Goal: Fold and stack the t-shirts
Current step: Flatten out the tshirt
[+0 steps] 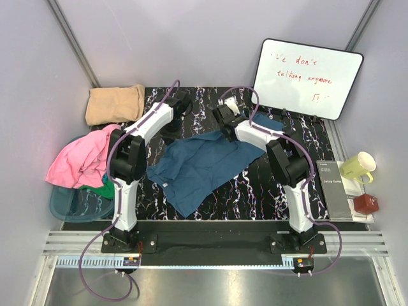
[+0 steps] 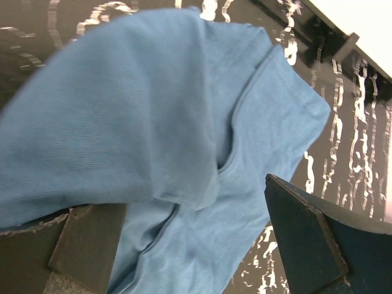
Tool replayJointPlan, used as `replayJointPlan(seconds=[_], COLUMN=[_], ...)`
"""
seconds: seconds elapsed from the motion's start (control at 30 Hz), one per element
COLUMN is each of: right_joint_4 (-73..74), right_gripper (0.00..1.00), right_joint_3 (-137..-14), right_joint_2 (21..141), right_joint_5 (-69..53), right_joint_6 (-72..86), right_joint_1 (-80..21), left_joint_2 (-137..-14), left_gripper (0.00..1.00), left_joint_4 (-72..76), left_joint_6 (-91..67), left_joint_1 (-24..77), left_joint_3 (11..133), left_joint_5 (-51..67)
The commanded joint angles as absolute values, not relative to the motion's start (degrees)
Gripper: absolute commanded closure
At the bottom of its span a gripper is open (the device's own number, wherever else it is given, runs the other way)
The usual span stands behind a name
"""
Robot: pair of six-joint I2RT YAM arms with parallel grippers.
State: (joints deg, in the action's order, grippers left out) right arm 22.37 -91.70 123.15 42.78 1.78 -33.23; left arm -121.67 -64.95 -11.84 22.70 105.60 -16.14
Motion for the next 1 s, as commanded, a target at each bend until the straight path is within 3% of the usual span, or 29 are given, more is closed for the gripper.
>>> replayJointPlan(seconds=[0.0, 0.43, 0.77, 0.8, 0.97], right_joint_4=[21.9, 21.9, 22.1, 22.0, 22.1], right_gripper=[0.03, 0.11, 0.8, 1.0, 1.0], right_joint_3=[-92.3, -90.9, -93.2, -93.0, -92.4], right_joint_2=[123.0, 122.3, 121.9, 121.8, 120.1], right_joint_5=[48.7, 47.6, 38.8, 38.5, 37.4], right_joint_6=[3.0, 4.5, 3.6, 3.5, 3.3], right_joint_1=[-31.6, -26.5, -26.4, -26.4, -26.3], left_joint_2=[-120.9, -121.0, -120.5, -120.4, -120.0], left_gripper=[1.0, 1.0, 1.0, 1.0, 1.0], left_joint_4=[-65.1, -65.2, -65.2, -65.1, -65.3], left_joint_6=[-11.3, -11.3, -11.2, -11.2, -11.3], left_joint_1=[22.4, 22.3, 22.3, 22.2, 21.3], left_joint_3=[106.2, 105.7, 105.6, 105.6, 105.8], left_joint_5=[-15.1, -15.3, -16.3, -16.5, -16.9])
